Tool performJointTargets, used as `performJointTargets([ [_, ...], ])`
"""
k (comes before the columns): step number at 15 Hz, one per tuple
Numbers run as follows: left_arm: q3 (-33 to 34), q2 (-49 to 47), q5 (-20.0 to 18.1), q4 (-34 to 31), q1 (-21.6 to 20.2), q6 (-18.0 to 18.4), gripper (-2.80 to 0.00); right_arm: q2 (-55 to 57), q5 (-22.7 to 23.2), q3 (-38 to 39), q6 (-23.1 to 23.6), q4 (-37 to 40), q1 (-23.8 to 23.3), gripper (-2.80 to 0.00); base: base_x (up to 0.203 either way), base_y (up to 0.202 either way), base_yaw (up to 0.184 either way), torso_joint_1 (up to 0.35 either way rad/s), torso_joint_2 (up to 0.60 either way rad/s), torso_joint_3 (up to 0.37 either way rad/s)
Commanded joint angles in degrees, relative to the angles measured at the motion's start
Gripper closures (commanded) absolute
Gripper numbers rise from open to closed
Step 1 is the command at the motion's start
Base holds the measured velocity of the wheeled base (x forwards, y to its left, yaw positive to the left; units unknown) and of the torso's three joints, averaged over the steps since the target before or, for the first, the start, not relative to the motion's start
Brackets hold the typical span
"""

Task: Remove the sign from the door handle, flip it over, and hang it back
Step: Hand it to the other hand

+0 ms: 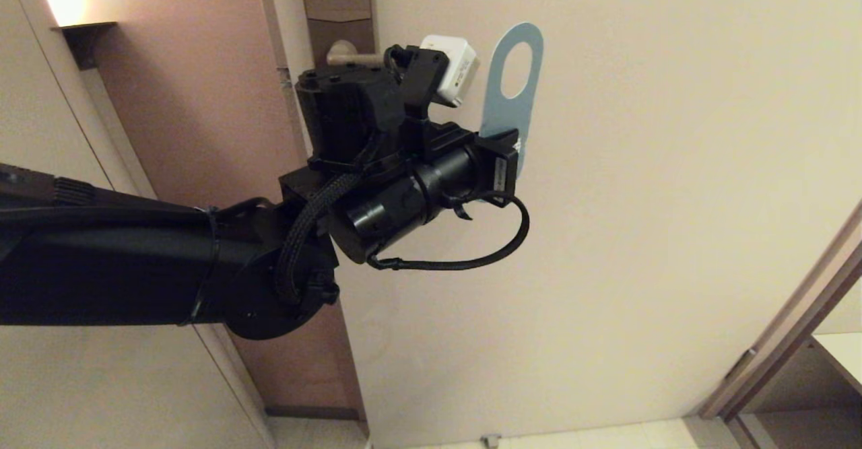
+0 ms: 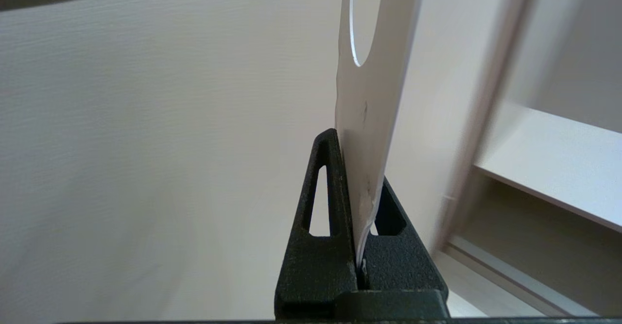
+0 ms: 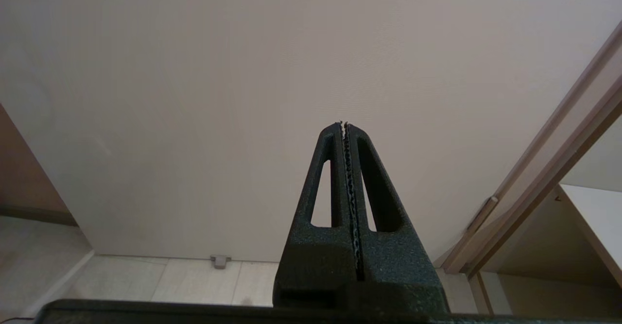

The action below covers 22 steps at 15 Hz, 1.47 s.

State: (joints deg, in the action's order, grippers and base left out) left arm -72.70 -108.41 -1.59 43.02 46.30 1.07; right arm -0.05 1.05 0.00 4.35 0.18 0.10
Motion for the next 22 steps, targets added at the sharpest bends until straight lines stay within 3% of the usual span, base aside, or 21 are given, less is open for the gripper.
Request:
performJointTargets([
  [1, 1.0, 1.0, -4.0, 0.4, 0.3, 0.0, 0.0, 0.0, 0.1, 0.0, 0.0, 0.0, 0.1, 0.0, 0.0, 0.0, 0.0, 0.0, 0.0, 0.0],
  [8, 3.4, 4.7, -21.1, 0.2, -0.2, -1.7, 0.0, 0.0, 0.0, 0.0, 0.0, 0.0, 0.1, 0.0, 0.0, 0.0, 0.0, 0.0, 0.0, 0.0],
  [10, 5.0, 4.9, -21.4, 0.3, 0.2, -2.0, 0.0, 0.0, 0.0, 0.0, 0.0, 0.0, 0.0, 0.0, 0.0, 0.0, 0.0, 0.0, 0.0, 0.0],
  [13, 6.5, 5.5, -21.6, 0.6, 0.5, -5.4, 0.0, 0.0, 0.0, 0.0, 0.2, 0.0, 0.1, 0.0, 0.0, 0.0, 0.0, 0.0, 0.0, 0.0],
  [15, 9.4, 6.4, -23.9, 0.7, 0.8, -6.6, 0.0, 0.0, 0.1, 0.0, 0.2, 0.1, 0.0, 0.0, 0.0, 0.0, 0.0, 0.0, 0.0, 0.0],
  [17, 13.1, 7.6, -28.7, 0.7, 1.1, -6.6, 0.0, 0.0, 0.2, 0.0, 0.5, 0.1, 0.0, 0.0, 0.0, 0.0, 0.0, 0.0, 0.0, 0.0],
  [22, 16.3, 7.7, -29.5, 2.8, 2.5, -6.5, 0.0, 0.0, 0.1, 0.0, -0.2, 0.1, 0.1, 0.0, 0.0, 0.0, 0.0, 0.0, 0.0, 0.0],
])
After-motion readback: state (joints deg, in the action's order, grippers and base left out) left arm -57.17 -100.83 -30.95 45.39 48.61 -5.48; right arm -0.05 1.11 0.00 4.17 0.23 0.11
